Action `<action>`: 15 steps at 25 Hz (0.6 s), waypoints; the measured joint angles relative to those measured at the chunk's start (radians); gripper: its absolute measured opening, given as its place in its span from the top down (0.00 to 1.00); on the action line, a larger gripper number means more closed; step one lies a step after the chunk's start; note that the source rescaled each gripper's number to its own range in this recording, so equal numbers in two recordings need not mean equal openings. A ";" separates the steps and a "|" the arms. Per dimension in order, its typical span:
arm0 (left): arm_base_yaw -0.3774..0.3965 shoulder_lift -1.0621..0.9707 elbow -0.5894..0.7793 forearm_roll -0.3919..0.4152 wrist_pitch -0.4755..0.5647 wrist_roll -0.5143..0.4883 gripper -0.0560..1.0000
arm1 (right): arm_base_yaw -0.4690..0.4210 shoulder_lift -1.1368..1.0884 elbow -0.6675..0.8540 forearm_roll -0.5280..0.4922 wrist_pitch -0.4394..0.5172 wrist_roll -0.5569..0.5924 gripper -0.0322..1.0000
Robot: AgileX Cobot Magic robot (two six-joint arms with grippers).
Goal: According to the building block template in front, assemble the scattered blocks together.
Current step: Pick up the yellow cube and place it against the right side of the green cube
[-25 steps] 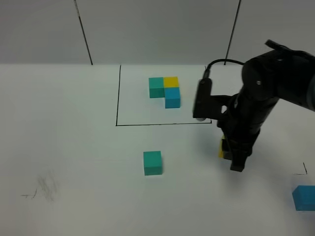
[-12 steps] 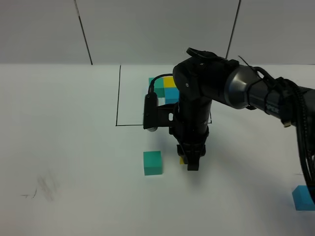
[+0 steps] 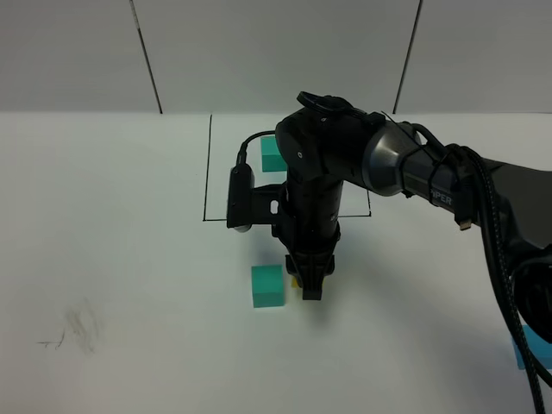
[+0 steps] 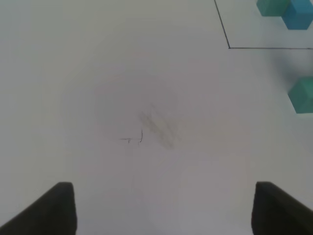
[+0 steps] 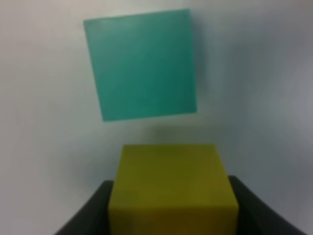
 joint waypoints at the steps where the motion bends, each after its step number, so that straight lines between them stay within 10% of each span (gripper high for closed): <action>1: 0.000 0.000 0.000 0.000 0.000 0.000 0.39 | 0.001 0.002 0.000 0.000 -0.005 0.000 0.95; 15: 0.000 0.000 0.000 0.000 0.000 0.000 0.39 | 0.024 0.033 0.000 0.025 -0.045 -0.049 0.95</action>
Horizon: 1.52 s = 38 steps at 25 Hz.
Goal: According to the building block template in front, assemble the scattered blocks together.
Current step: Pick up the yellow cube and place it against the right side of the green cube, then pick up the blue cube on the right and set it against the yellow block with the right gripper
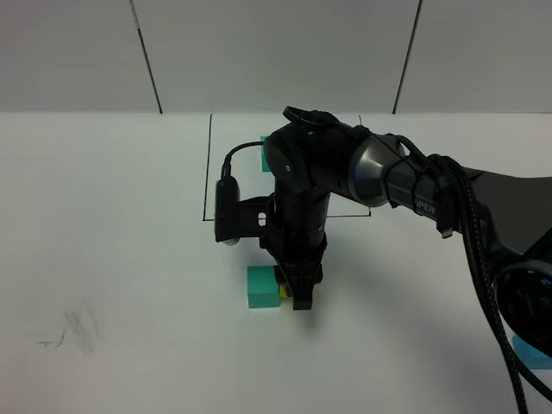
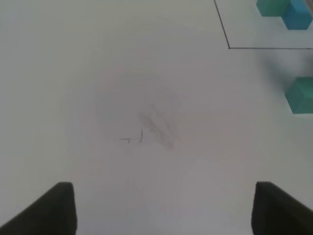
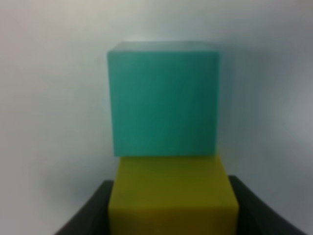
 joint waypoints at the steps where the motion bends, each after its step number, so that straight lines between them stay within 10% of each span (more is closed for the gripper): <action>1: 0.000 0.000 0.000 0.000 0.000 0.000 0.39 | 0.000 0.006 0.000 0.000 -0.001 0.000 0.95; 20: 0.000 0.000 0.000 0.000 0.000 0.000 0.39 | 0.001 0.054 -0.009 0.023 -0.017 0.064 0.85; 24: 0.000 0.000 0.000 0.000 0.000 0.000 0.39 | 0.001 0.003 -0.003 -0.056 -0.011 0.250 0.20; 26: 0.000 0.000 0.000 0.000 0.000 0.000 0.39 | -0.002 -0.062 -0.003 -0.120 0.003 0.415 0.07; 38: 0.000 0.000 0.000 0.000 0.000 0.000 0.39 | -0.227 -0.634 0.426 -0.364 0.037 1.131 0.00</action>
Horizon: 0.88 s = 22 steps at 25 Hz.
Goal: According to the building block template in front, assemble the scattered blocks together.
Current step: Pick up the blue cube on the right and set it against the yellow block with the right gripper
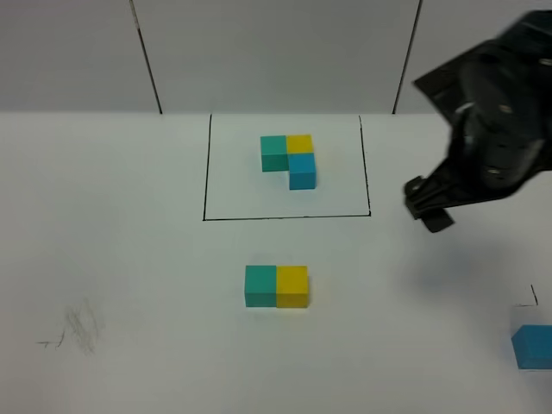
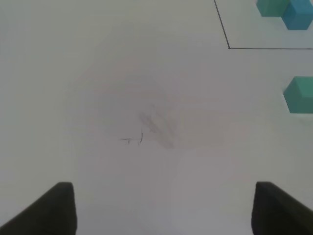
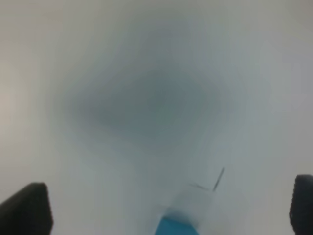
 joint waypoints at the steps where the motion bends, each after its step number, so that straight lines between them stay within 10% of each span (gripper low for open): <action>1: 0.000 0.000 0.000 0.000 0.000 0.000 0.39 | -0.034 -0.066 0.057 -0.001 -0.029 0.025 0.00; 11: 0.000 0.000 0.000 0.000 0.000 0.000 0.39 | -0.337 -0.328 0.517 0.040 -0.293 0.103 0.00; 22: 0.000 0.000 0.000 0.000 0.000 0.000 0.39 | -0.389 -0.100 0.633 0.150 -0.500 0.045 0.03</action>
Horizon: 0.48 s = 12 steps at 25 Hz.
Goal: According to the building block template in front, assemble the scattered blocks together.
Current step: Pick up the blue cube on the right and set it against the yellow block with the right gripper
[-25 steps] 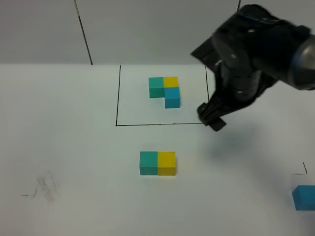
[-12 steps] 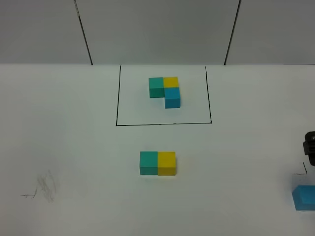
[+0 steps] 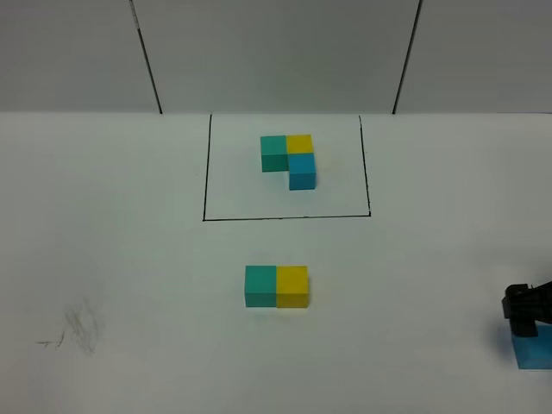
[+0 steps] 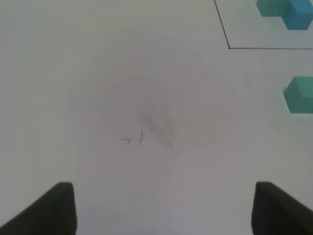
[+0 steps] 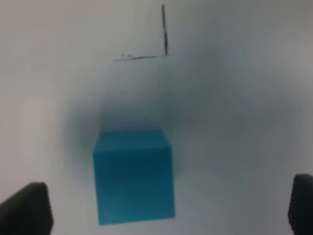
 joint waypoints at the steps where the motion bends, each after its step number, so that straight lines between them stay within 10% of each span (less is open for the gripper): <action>1: 0.000 0.000 0.000 0.000 0.000 0.000 0.39 | 0.000 0.022 0.000 0.006 -0.017 -0.006 0.03; 8: 0.000 0.000 0.000 0.000 0.000 0.000 0.39 | 0.000 0.149 0.003 0.029 -0.061 -0.027 0.10; 12: 0.000 0.000 0.000 0.000 0.000 0.000 0.39 | 0.000 0.178 0.004 0.032 -0.082 -0.033 0.30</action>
